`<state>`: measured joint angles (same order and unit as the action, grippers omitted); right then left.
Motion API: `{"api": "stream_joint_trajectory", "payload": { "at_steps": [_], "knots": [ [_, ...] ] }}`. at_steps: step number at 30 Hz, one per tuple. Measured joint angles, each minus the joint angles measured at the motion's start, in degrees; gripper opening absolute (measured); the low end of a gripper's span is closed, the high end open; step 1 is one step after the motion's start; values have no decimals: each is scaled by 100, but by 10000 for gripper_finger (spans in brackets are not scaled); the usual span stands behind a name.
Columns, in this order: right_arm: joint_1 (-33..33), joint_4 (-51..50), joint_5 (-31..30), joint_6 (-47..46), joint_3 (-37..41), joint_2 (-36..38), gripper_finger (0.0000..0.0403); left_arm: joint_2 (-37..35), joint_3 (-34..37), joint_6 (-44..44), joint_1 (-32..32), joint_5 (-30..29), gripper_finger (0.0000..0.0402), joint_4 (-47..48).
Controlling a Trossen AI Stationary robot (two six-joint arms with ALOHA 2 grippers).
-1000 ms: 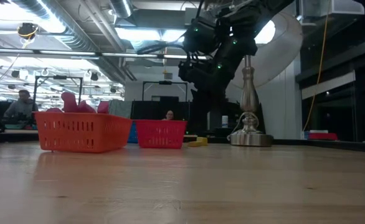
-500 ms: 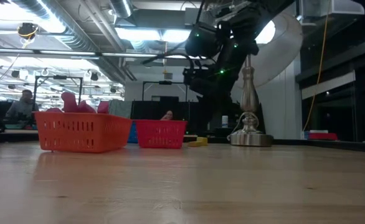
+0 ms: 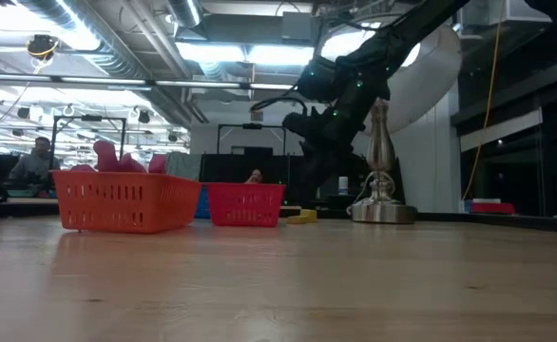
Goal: Pick & Place School Supplies
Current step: Put the yellow eraser into the red bin
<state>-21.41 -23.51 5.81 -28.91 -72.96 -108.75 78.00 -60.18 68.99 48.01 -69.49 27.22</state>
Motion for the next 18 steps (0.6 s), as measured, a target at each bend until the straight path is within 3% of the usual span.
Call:
{"api": "stream_joint_trajectory", "payload": {
  "at_steps": [4, 8, 18],
  "knots": [
    [-87, 283, -59, -482, -1, 0, 123, 0, 2, -39, 0, -7, 127, 1],
    [-87, 374, -330, -912, -1, 0, 114, 0, 2, -53, 0, -14, 128, 1],
    [-41, 309, -1103, -1152, -1, 0, 105, 0, 1, -26, 0, -20, 128, -2]
  ]
}}
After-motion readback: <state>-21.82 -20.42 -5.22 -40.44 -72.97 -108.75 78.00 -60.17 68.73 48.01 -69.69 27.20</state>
